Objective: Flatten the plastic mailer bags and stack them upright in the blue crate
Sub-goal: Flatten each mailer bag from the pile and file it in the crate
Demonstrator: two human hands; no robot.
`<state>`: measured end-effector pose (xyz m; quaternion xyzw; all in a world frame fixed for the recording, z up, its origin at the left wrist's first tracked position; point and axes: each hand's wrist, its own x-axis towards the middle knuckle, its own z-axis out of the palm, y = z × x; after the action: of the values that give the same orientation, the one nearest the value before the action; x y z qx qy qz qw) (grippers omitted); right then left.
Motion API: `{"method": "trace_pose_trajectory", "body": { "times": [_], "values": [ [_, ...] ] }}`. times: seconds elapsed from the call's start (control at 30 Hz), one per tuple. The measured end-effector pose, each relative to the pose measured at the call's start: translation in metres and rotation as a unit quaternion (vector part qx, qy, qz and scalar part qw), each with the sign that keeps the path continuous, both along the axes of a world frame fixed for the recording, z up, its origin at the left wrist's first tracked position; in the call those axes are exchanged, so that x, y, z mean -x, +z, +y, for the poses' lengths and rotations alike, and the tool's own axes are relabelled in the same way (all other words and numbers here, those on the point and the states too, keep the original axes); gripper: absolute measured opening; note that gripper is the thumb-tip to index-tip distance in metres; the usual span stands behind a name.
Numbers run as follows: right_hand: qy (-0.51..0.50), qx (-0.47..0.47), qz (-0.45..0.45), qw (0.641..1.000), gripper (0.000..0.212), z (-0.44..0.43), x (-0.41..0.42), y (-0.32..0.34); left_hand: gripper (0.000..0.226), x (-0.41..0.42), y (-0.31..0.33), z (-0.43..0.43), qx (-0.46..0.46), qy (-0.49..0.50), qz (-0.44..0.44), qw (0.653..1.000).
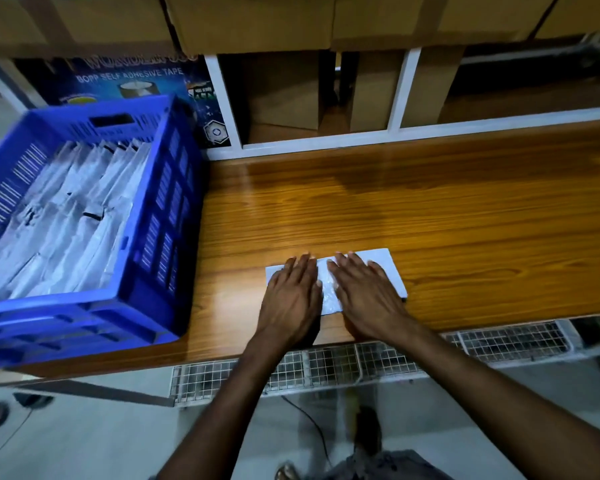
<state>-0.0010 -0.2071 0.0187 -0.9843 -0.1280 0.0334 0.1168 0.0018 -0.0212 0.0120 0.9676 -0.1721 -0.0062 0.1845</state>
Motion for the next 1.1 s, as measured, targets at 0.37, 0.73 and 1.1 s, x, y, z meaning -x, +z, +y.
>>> {"method": "trace_pose_trajectory", "body": {
  "times": [0.37,0.73,1.1],
  "values": [
    [-0.061,0.038,0.065,0.995,0.101,-0.041,-0.008,-0.019,0.082,0.001,-0.032,0.004,-0.081,0.065,0.009,0.995],
    [-0.066,0.073,0.068,0.993,0.081,-0.060,-0.005,-0.011,0.081,-0.006,-0.007,0.028,-0.048,0.113,0.037,0.992],
    [0.071,0.059,0.065,0.994,0.094,-0.040,0.067,-0.004,0.096,0.057,-0.021,0.043,-0.078,-0.090,0.042,0.992]
  ]
}}
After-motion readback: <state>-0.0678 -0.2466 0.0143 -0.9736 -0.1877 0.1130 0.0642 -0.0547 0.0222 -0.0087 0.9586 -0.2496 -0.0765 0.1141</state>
